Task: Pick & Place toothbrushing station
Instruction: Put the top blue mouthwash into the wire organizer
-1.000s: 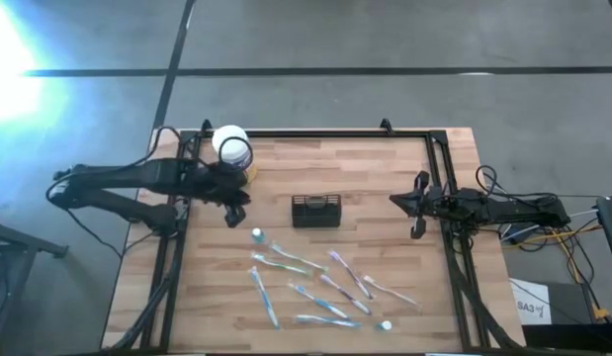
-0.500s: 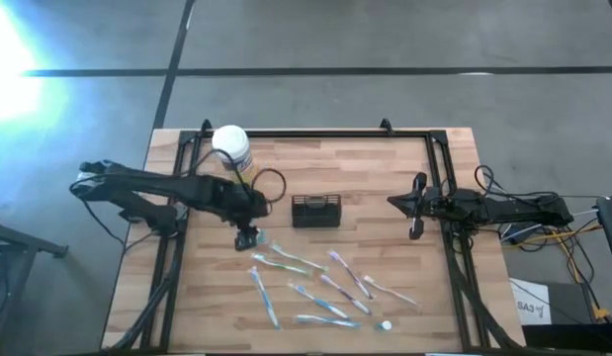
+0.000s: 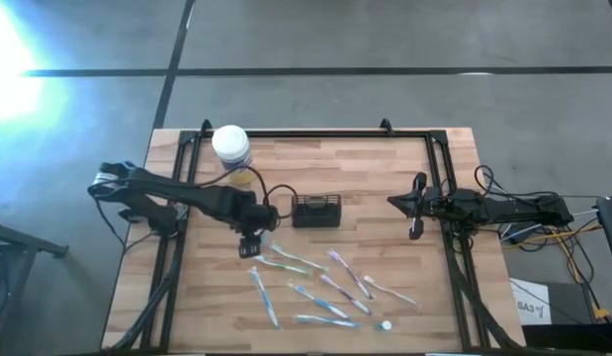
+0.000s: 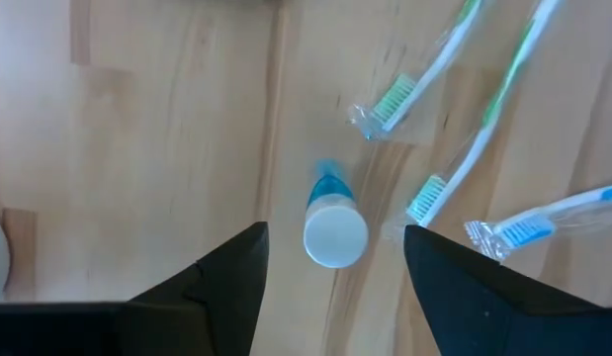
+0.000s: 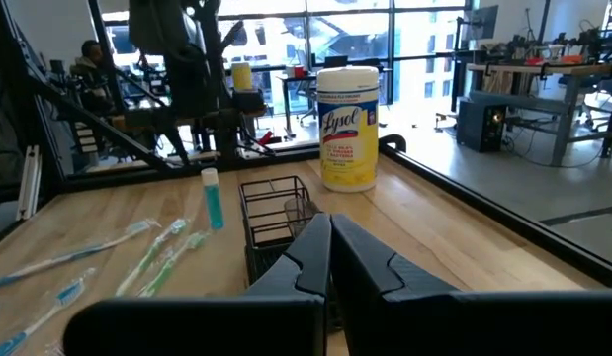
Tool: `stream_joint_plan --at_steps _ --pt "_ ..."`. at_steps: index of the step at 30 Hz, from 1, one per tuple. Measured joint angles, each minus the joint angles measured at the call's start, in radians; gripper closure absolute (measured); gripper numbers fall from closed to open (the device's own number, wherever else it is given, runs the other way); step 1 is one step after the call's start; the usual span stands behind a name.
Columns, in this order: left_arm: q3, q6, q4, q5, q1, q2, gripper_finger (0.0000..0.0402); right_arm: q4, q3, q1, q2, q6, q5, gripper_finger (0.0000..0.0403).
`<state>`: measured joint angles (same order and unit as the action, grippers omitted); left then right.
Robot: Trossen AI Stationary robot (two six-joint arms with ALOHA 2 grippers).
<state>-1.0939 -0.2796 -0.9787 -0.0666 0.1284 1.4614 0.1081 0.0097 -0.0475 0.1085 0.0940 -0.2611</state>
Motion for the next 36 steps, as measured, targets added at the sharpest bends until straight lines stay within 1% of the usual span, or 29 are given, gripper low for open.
stream_joint_plan --at_steps 13,16,19,22,30,36 --pt "0.000 0.024 0.010 -0.011 0.000 0.063 0.0161 0.000 0.000 0.000 0.000 0.000 0.000 0.0394" --pt "0.000 0.024 0.010 -0.011 0.000 0.065 0.0168 0.000 0.000 0.000 0.000 0.000 0.000 0.0394" --pt "0.001 0.024 0.010 -0.011 0.000 0.066 0.0183 0.000 0.000 0.000 0.000 0.000 -0.001 0.0394" --pt "0.001 0.023 0.010 -0.011 0.000 0.066 0.0210 0.000 0.000 0.000 0.000 0.000 -0.001 0.0394" --pt "0.001 0.052 0.015 0.007 0.000 0.066 0.0306 0.001 0.000 0.000 0.000 0.000 -0.002 0.0394" --pt "-0.004 0.071 0.011 0.018 0.000 0.063 0.0306 0.001 0.000 0.000 0.000 0.000 -0.002 0.0394"
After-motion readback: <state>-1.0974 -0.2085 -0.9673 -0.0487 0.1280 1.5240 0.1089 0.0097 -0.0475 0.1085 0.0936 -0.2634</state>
